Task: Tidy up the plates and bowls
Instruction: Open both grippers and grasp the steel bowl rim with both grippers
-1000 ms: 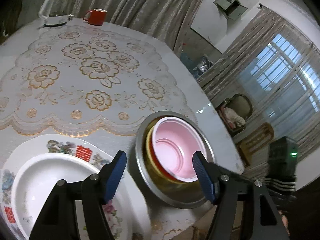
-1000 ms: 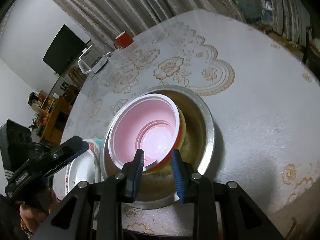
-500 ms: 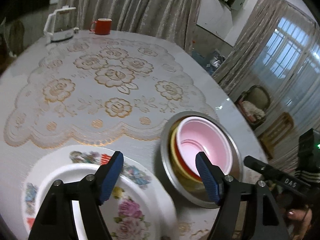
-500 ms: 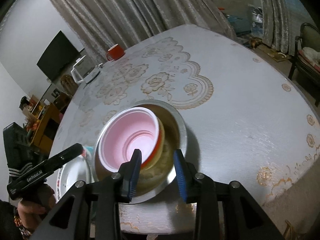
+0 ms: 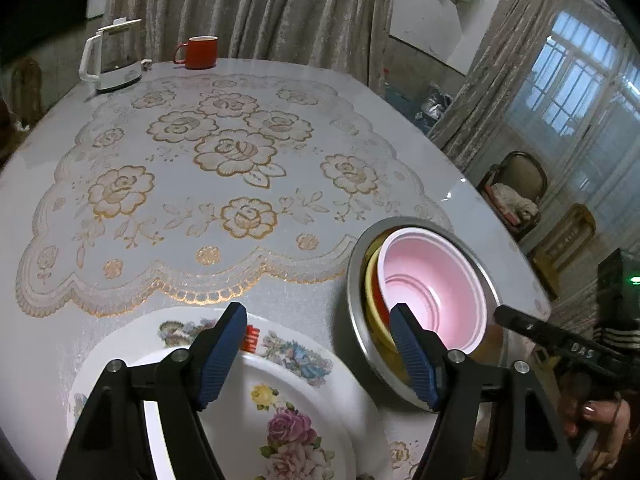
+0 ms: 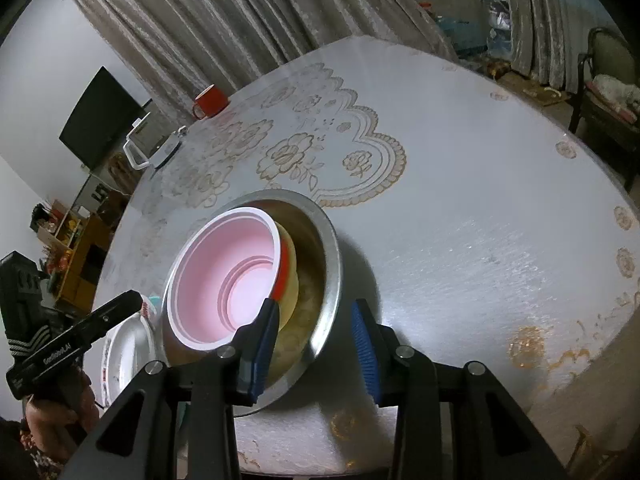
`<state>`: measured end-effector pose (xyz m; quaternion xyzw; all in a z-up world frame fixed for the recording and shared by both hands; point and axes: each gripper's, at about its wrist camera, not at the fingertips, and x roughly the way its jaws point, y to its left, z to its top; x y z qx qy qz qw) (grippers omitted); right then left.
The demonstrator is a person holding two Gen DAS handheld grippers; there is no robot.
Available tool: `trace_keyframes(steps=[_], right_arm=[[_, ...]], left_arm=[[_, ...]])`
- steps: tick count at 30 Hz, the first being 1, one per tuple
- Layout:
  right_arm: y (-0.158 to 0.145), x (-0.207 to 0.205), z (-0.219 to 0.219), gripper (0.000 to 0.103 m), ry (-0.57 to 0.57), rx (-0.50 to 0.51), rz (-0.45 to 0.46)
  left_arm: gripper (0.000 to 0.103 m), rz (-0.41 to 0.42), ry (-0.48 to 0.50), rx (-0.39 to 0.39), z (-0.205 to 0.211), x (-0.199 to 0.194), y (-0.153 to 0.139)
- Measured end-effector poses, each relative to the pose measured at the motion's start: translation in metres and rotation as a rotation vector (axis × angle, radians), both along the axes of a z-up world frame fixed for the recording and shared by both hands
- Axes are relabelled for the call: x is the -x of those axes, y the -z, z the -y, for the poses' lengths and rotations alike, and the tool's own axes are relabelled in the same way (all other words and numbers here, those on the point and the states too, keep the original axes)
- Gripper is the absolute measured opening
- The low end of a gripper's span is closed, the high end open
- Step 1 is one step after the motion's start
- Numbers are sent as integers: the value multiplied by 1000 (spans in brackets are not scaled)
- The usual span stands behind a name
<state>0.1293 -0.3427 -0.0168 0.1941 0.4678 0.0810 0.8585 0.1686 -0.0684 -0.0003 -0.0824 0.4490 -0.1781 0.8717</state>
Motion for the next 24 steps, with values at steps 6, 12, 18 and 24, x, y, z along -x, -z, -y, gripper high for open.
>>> trace_keyframes(steps=[6, 12, 18, 24], right_arm=[[2, -2, -2, 37, -13, -13, -2], [6, -1, -1, 37, -14, -23, -12], [8, 2, -2, 37, -30, -18, -20], [14, 3, -9, 30, -81, -5, -12]], left_arm=[[74, -26, 18, 19, -1, -7, 2], [71, -60, 57, 38, 4, -9, 6], [62, -82, 121, -7, 14, -8, 10], [53, -67, 220, -138, 34, -8, 10]])
